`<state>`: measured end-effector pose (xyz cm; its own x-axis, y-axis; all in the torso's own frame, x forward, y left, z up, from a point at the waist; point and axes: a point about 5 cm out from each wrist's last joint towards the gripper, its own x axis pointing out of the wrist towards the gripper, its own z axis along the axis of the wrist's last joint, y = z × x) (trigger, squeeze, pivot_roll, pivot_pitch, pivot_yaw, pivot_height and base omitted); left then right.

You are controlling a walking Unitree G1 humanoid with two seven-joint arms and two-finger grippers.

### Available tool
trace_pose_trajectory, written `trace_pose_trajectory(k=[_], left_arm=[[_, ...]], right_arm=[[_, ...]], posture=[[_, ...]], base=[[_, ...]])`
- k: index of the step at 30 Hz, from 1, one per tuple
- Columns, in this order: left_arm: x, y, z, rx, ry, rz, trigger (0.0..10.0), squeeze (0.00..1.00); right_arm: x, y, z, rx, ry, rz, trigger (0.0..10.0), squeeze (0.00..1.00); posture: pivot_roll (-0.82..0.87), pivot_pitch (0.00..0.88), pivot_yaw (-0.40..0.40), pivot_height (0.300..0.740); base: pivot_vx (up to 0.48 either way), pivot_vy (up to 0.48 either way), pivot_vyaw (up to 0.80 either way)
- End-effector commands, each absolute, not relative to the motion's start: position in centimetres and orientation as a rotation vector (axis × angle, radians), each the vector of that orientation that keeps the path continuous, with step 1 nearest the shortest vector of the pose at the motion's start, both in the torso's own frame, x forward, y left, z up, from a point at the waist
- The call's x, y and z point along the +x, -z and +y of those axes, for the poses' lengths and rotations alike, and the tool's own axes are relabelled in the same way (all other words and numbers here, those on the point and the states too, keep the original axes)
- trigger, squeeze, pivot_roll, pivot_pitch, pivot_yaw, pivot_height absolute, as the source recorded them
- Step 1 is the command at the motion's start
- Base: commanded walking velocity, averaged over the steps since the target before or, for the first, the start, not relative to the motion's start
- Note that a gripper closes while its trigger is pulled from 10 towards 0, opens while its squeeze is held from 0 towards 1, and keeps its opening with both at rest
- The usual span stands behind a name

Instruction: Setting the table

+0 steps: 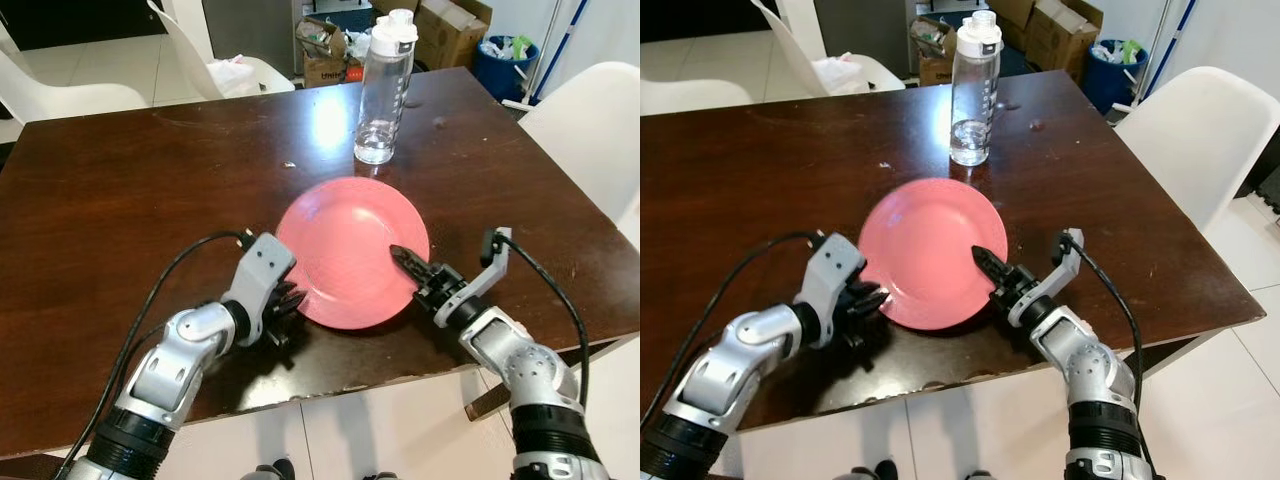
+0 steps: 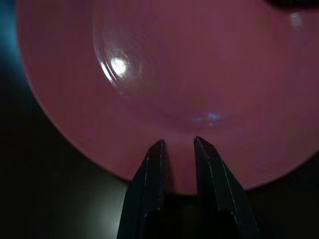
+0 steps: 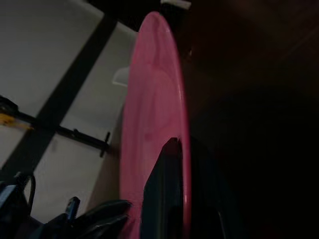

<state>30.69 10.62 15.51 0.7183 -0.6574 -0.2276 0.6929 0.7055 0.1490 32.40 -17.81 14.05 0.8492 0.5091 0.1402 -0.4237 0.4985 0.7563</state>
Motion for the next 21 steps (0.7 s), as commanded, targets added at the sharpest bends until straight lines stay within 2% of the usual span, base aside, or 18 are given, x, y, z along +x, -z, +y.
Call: trace_pose_trajectory(k=[1,5,9,11,12,13,14,15,16,18,21], left_arm=[[30.5,-16.0,10.9,0.227,0.756,0.155,10.0,0.0],[30.5,-18.9,11.4,0.18,0.758,0.056,10.0,0.0],[29.7,-22.7,12.9,-0.009,0.78,-0.056,10.0,0.0],[29.3,-23.9,13.9,-0.1,0.768,-0.087,10.0,0.0],[29.0,-24.3,14.5,-0.149,0.755,-0.097,10.0,0.0],[29.0,-24.3,14.5,-0.149,0.755,-0.097,10.0,0.0],[28.9,-24.5,15.1,-0.176,0.735,-0.104,10.0,0.0],[28.8,-24.1,15.8,-0.19,0.684,-0.092,10.0,0.0],[28.8,-22.6,17.1,-0.159,0.558,-0.054,10.0,0.0],[28.8,-22.2,17.4,-0.144,0.524,-0.045,10.0,0.0],[29.0,-19.9,18.9,-0.115,0.287,0.008,10.0,0.0]], right_arm=[[32.1,-14.2,-17.9,0.908,-0.576,0.084,0.0,0.0],[31.8,-14.8,-17.8,0.932,-0.586,0.052,0.0,0.0],[31.6,-15.0,-17.7,0.902,-0.574,0.037,0.0,0.0],[31.5,-14.8,-17.7,0.826,-0.55,0.038,0.0,0.0],[31.4,-14.7,-17.6,0.761,-0.533,0.04,5.6,0.0],[31.4,-14.7,-17.6,0.761,-0.533,0.04,5.6,0.0],[31.3,-14.6,-17.5,0.704,-0.516,0.037,10.0,0.0],[31.2,-14.7,-17.3,0.648,-0.499,0.019,10.0,0.0],[31.0,-15.3,-17.0,0.547,-0.449,-0.037,10.0,0.0],[30.9,-15.4,-17.0,0.524,-0.437,-0.053,10.0,0.0],[30.1,-17.8,-16.1,0.583,-0.443,-0.152,10.0,0.0]], posture=[[-0.02,0.111,0.101,0.74],[-0.03,0.11,0.099,0.74],[-0.03,0.112,0.099,0.74],[-0.02,0.114,0.096,0.74],[-0.02,0.114,0.096,0.74],[-0.02,0.114,0.096,0.74],[-0.02,0.116,0.094,0.74],[-0.02,0.116,0.092,0.74],[-0.02,0.115,0.091,0.74],[-0.02,0.114,0.091,0.74],[-0.03,0.104,0.092,0.74]], base=[[0.0,0.0,0.0],[0.0,0.0,0.0],[0.0,0.0,0.0],[0.0,0.0,0.0],[0.0,0.0,0.0],[0.0,0.0,0.0],[0.0,0.0,0.0],[0.0,0.0,0.0],[0.0,0.0,0.0],[0.0,0.0,0.0],[0.0,0.0,0.0]])
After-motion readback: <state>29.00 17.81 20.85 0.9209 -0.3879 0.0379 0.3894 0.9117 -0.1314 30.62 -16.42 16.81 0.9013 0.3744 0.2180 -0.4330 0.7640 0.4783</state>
